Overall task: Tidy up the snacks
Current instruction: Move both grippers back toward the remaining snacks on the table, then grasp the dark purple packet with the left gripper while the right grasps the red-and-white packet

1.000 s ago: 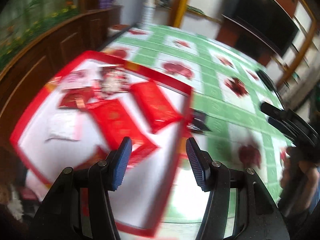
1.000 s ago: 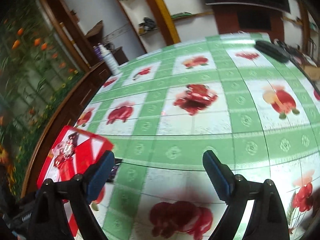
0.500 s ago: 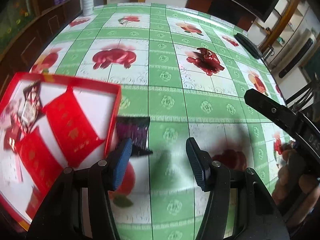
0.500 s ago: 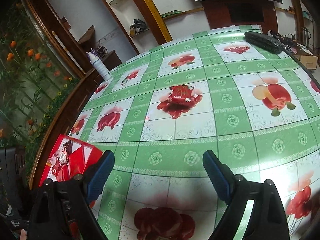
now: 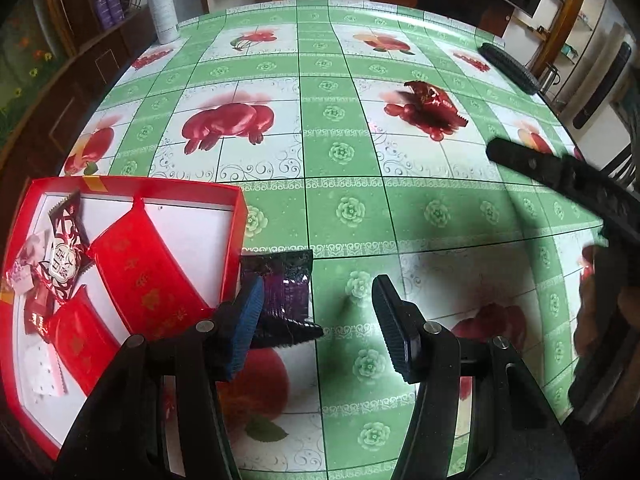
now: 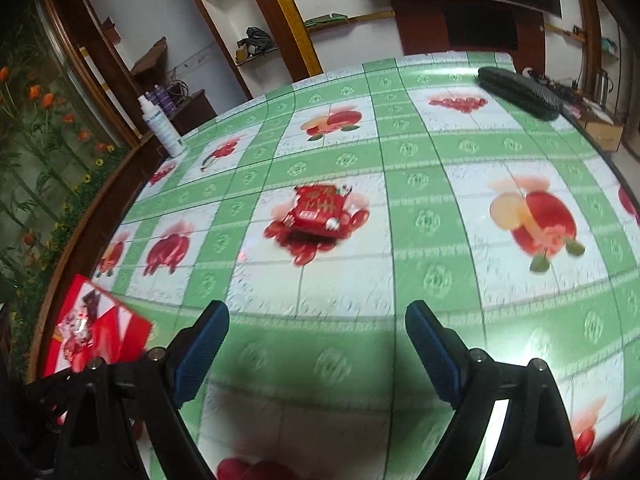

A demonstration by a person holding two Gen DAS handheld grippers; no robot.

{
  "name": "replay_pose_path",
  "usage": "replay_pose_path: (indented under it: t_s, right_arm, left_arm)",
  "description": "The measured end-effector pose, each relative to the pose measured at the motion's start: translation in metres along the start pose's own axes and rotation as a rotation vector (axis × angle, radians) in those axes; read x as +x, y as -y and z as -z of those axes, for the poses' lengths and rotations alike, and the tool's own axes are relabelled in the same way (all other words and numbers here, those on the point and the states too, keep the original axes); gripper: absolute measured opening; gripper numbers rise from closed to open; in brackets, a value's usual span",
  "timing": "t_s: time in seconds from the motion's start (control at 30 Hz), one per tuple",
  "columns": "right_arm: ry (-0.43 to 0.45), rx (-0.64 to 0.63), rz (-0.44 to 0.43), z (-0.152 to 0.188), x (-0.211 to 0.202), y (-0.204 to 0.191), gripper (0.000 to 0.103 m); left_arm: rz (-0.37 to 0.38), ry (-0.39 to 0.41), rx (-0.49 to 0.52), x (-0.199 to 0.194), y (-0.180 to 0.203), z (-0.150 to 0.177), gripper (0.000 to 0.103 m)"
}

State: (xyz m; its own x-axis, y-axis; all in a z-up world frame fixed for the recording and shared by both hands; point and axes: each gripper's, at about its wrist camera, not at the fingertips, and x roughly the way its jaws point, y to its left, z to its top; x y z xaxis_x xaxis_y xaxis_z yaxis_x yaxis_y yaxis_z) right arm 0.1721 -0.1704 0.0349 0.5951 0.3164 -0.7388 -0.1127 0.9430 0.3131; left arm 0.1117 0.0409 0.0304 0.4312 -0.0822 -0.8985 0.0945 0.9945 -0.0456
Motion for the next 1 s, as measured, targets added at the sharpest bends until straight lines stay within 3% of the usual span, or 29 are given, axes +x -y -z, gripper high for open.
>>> replay_pose_path:
  t_s: [0.17, 0.23, 0.33, 0.4, 0.47, 0.63, 0.8, 1.0]
  right_arm:
    - [0.021, -0.072, 0.069, -0.022, 0.022, -0.003, 0.090]
    - [-0.002, -0.088, 0.067, -0.032, 0.035, -0.009, 0.082]
    - [-0.001, -0.146, 0.102, -0.043, 0.052, -0.025, 0.077]
    - [-0.016, -0.167, 0.156, -0.048, 0.065, -0.031, 0.064]
    - [-0.054, -0.159, 0.178, -0.048, 0.077, -0.031, 0.041]
    - [-0.053, -0.150, 0.212, -0.036, 0.071, -0.023, 0.017]
    - [-0.052, -0.126, 0.211, -0.015, 0.049, -0.010, 0.015]
    - [-0.058, -0.101, 0.145, 0.008, 0.026, 0.000, 0.013]
  left_arm:
    - [0.039, -0.019, -0.017, 0.005, 0.000, -0.002, 0.056]
    - [0.054, -0.029, -0.022, 0.008, 0.000, -0.002, 0.056]
    - [0.053, -0.040, -0.024, 0.012, -0.001, -0.002, 0.056]
    - [0.051, -0.042, -0.028, 0.012, -0.002, -0.002, 0.056]
    - [0.050, -0.045, -0.028, 0.011, -0.002, 0.000, 0.056]
    - [0.081, -0.043, -0.042, 0.001, -0.005, 0.009, 0.056]
    - [0.097, -0.034, -0.053, -0.008, -0.003, 0.017, 0.056]
    - [0.109, -0.021, -0.093, -0.018, -0.007, 0.027, 0.056]
